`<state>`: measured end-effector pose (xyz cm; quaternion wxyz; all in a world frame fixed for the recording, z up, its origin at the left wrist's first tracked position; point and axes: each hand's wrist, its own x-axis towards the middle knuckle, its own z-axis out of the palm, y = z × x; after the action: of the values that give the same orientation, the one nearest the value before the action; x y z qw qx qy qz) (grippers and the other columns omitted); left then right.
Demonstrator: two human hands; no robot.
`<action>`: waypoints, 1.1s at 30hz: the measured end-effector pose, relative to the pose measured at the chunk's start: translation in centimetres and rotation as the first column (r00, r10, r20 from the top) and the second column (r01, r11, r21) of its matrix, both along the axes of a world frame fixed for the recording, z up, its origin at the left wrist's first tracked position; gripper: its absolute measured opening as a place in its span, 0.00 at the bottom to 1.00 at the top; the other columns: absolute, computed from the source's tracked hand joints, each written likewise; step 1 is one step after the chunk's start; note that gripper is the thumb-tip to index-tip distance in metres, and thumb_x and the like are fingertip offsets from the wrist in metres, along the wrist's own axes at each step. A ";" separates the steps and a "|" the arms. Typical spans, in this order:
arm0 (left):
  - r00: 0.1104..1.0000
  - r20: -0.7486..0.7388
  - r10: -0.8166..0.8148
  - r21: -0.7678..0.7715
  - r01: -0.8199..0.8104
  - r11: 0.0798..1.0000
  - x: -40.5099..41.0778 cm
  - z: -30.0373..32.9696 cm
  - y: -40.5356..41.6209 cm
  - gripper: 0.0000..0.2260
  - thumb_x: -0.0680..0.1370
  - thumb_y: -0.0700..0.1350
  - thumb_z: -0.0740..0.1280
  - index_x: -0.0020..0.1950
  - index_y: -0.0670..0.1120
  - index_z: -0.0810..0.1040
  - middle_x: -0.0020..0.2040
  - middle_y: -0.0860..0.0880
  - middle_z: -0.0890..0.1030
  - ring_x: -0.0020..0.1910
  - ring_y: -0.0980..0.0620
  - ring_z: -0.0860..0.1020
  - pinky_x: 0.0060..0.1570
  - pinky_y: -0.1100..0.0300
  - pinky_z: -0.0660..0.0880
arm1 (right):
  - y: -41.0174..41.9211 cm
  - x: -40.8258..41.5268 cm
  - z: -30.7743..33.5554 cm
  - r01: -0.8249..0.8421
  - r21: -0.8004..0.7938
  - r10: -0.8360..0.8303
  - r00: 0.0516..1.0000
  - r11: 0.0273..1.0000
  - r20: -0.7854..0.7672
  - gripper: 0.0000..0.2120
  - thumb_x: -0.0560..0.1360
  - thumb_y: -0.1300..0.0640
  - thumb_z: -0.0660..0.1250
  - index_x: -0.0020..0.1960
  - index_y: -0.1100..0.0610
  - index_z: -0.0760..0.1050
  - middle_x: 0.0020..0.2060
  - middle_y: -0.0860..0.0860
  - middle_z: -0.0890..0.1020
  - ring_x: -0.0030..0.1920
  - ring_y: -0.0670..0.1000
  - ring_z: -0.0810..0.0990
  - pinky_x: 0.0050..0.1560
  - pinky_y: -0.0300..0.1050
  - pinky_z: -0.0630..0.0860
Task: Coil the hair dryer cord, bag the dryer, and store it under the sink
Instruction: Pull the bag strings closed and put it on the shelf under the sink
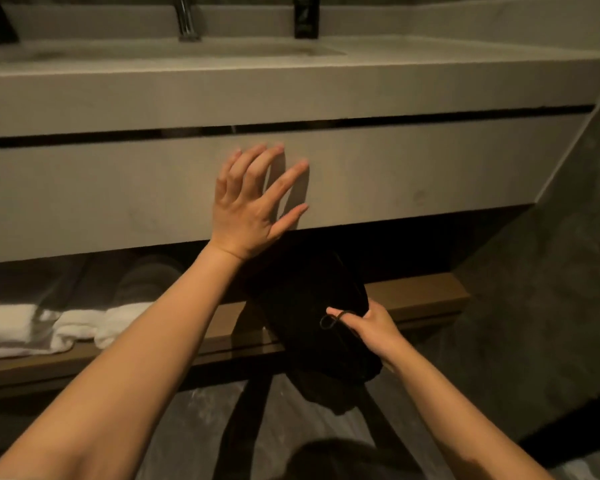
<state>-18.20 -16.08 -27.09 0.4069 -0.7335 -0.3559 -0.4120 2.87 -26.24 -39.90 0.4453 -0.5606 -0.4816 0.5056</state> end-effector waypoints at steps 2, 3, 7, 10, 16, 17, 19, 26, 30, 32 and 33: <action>0.999 0.048 0.012 0.046 -0.014 0.999 0.3 -0.1 0.3 0.25 0.75 0.62 0.64 0.68 0.51 0.75 0.67 0.46 0.63 0.67 0.44 0.63 0.68 0.48 0.59 | 1.0 0.0 -0.7 -0.033 0.028 0.032 0.999 0.999 0.026 0.15 0.70 0.56 0.73 0.54 0.46 0.75 0.46 0.40 0.81 0.47 0.38 0.79 0.37 0.25 0.75; 0.998 0.061 0.013 0.065 -0.017 0.998 0.5 -0.2 0.5 0.25 0.75 0.63 0.65 0.67 0.51 0.75 0.66 0.46 0.64 0.67 0.44 0.63 0.68 0.48 0.60 | 1.4 0.1 -1.1 -0.044 0.041 0.043 0.998 0.998 0.036 0.14 0.71 0.57 0.73 0.53 0.46 0.75 0.46 0.40 0.81 0.47 0.38 0.79 0.37 0.25 0.75; 0.996 0.087 0.021 0.089 -0.028 0.996 0.7 -0.5 0.9 0.26 0.74 0.63 0.65 0.69 0.54 0.70 0.67 0.46 0.63 0.67 0.44 0.63 0.67 0.48 0.61 | 3.0 0.2 -2.1 -0.069 0.091 0.061 0.995 0.993 0.084 0.15 0.71 0.58 0.73 0.55 0.47 0.75 0.45 0.40 0.81 0.48 0.39 0.80 0.36 0.26 0.75; 0.996 0.088 0.018 0.110 -0.028 0.993 0.8 -0.6 0.9 0.26 0.74 0.63 0.65 0.68 0.53 0.72 0.66 0.46 0.63 0.67 0.44 0.63 0.67 0.48 0.62 | 4.2 0.1 -2.6 -0.075 0.106 0.064 0.992 0.992 0.106 0.19 0.72 0.58 0.72 0.61 0.52 0.74 0.45 0.39 0.79 0.43 0.37 0.77 0.34 0.24 0.73; 0.995 0.090 0.037 0.149 -0.050 0.988 0.9 -0.6 0.9 0.25 0.74 0.63 0.65 0.67 0.52 0.74 0.66 0.46 0.64 0.66 0.44 0.64 0.67 0.49 0.61 | 7.7 0.1 -3.1 -0.086 0.060 0.078 0.990 0.994 0.121 0.22 0.73 0.56 0.71 0.65 0.56 0.72 0.45 0.42 0.77 0.43 0.41 0.75 0.30 0.23 0.72; 0.995 0.087 0.042 0.155 -0.055 0.986 0.8 -0.7 1.0 0.25 0.74 0.63 0.65 0.67 0.52 0.73 0.66 0.45 0.64 0.66 0.44 0.64 0.67 0.49 0.61 | 8.3 0.1 -3.2 -0.086 0.041 0.081 0.989 0.995 0.122 0.23 0.73 0.55 0.71 0.66 0.56 0.72 0.48 0.44 0.77 0.43 0.42 0.75 0.31 0.25 0.72; 0.995 0.078 0.055 0.172 -0.068 0.983 0.8 -0.8 1.1 0.26 0.74 0.63 0.65 0.68 0.52 0.70 0.66 0.45 0.64 0.67 0.44 0.64 0.68 0.49 0.60 | 9.4 0.1 -3.3 -0.080 0.017 0.077 0.987 0.997 0.142 0.25 0.72 0.53 0.72 0.67 0.56 0.70 0.55 0.47 0.78 0.48 0.46 0.77 0.36 0.29 0.71; 0.994 0.090 0.068 0.184 -0.084 0.979 1.2 -0.8 1.1 0.26 0.74 0.64 0.65 0.68 0.53 0.69 0.65 0.45 0.65 0.66 0.45 0.65 0.69 0.49 0.60 | 11.3 0.4 -4.8 -0.072 -0.052 0.081 0.972 0.996 0.221 0.30 0.70 0.50 0.73 0.68 0.58 0.69 0.53 0.50 0.77 0.45 0.45 0.75 0.34 0.30 0.69; 0.993 0.089 0.077 0.192 -0.093 0.977 1.2 -0.9 1.2 0.26 0.74 0.64 0.66 0.68 0.53 0.69 0.66 0.45 0.64 0.66 0.44 0.65 0.70 0.51 0.58 | 11.9 0.9 -5.4 -0.073 -0.055 0.084 0.967 0.996 0.241 0.28 0.71 0.53 0.72 0.68 0.59 0.69 0.59 0.55 0.78 0.58 0.54 0.78 0.36 0.30 0.70; 0.992 0.088 0.089 0.195 -0.105 0.975 1.2 -0.8 1.2 0.26 0.74 0.64 0.66 0.68 0.53 0.69 0.66 0.45 0.64 0.66 0.44 0.64 0.71 0.51 0.58 | 12.4 1.1 -5.6 -0.072 -0.055 0.083 0.968 0.996 0.237 0.27 0.71 0.54 0.73 0.67 0.60 0.70 0.60 0.56 0.78 0.60 0.56 0.77 0.41 0.34 0.73; 0.992 0.086 0.095 0.200 -0.111 0.973 1.2 -0.8 1.2 0.26 0.74 0.64 0.66 0.68 0.53 0.69 0.66 0.45 0.64 0.66 0.44 0.65 0.71 0.51 0.57 | 12.6 1.2 -5.6 -0.069 -0.059 0.081 0.968 0.996 0.236 0.28 0.71 0.54 0.73 0.67 0.60 0.70 0.60 0.57 0.78 0.60 0.57 0.77 0.45 0.37 0.73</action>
<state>-16.96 -14.86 -27.93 0.4872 -0.6521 -0.3644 -0.4523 4.07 -13.60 -45.54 0.3508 -0.6095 -0.5396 0.4630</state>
